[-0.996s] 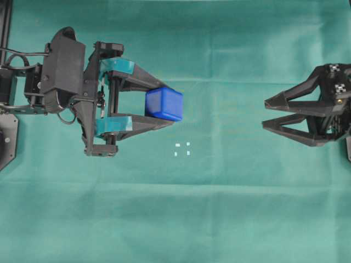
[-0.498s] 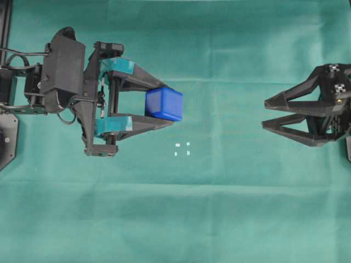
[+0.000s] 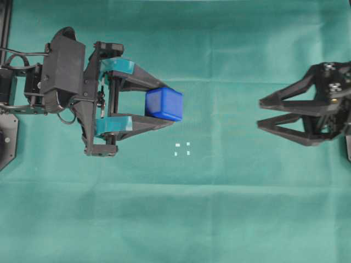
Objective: Handover the blue block to the right arm after grasping it with the left arm, then place it in the designated position.
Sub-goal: 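Close the right gripper on the cube held by the left gripper, then open the left gripper and pull the cube away with the right gripper, then carry the cube with the right gripper and lower it toward the table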
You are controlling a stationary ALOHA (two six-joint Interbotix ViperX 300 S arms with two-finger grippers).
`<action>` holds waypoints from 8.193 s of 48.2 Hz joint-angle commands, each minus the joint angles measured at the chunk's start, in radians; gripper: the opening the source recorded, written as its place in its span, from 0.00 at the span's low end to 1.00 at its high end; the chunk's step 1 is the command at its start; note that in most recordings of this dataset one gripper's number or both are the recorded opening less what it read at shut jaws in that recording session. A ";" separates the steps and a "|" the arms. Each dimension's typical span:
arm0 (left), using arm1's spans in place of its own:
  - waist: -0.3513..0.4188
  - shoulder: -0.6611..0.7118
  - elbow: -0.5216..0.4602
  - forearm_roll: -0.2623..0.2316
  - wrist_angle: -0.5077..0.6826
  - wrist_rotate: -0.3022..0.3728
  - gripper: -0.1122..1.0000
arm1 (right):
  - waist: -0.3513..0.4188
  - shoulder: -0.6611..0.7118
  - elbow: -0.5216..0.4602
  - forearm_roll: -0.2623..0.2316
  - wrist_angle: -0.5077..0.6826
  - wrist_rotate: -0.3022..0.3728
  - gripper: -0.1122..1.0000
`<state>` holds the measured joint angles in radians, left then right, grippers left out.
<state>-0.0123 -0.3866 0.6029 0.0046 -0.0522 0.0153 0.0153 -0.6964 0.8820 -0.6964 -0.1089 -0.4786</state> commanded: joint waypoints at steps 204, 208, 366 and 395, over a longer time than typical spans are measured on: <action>-0.006 -0.164 0.075 -0.003 0.092 -0.023 1.00 | 0.038 0.221 -0.262 -0.198 0.184 0.101 0.60; -0.006 -0.164 0.075 -0.003 0.092 -0.023 1.00 | 0.038 0.219 -0.262 -0.178 0.186 0.150 0.60; -0.006 -0.160 0.069 -0.003 0.087 -0.018 1.00 | 0.064 0.198 -0.259 0.020 0.344 1.227 0.60; -0.006 -0.160 0.067 -0.003 0.086 -0.017 1.00 | 0.130 0.230 -0.255 0.126 0.594 1.221 0.60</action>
<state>-0.0199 -0.5430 0.6949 0.0031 0.0445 -0.0031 0.1411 -0.4602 0.6381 -0.5752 0.4832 0.7424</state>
